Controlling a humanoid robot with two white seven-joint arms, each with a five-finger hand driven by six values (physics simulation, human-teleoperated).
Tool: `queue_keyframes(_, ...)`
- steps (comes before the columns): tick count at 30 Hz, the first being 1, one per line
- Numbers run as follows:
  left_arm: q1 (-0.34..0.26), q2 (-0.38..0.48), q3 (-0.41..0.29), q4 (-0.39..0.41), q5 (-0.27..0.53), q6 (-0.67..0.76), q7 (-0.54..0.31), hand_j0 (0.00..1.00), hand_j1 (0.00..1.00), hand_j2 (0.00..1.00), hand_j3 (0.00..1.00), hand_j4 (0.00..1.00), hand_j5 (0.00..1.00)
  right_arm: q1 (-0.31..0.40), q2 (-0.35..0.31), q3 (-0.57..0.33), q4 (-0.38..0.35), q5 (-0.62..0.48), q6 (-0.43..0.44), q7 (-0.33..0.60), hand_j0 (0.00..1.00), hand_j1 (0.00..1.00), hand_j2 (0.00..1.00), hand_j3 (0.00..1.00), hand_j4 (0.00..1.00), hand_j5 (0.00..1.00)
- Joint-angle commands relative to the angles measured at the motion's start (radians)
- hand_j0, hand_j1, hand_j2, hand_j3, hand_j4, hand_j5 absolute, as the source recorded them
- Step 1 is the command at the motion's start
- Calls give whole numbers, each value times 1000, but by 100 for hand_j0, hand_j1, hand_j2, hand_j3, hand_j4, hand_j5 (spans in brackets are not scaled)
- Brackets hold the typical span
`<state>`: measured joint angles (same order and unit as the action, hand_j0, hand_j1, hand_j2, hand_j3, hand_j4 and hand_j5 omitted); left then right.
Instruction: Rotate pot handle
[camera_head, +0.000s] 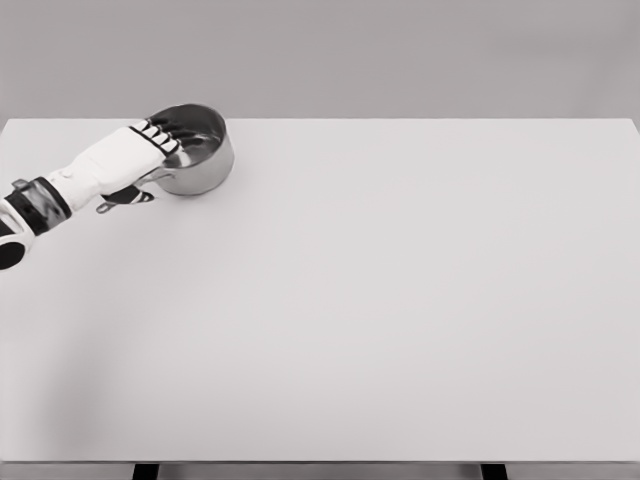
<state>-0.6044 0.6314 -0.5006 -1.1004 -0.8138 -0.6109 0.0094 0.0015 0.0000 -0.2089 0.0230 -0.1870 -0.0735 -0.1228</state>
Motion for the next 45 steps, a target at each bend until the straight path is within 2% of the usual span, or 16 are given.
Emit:
queue_keyframes(1,0,24,11,4,7,0,0,100,100,100,100,100,100,0,0,-1,0,0,0,0,100,100,100,100,100,100)
queue_keyframes(2,0,27,28,4,5,0,1,100,100,100,100,100,100,0,0,0,0,0,0,0,100,100,100,100,100,100)
queue_keyframes(25,-15,51,45,140,5,0,1,100,100,100,100,100,100,0,0,0,0,0,0,0,100,100,100,100,100,100)
queue_keyframes(45,-61,48,51,235,5,0,1,100,100,100,100,100,100,0,0,0,0,0,0,0,100,100,100,100,100,100)
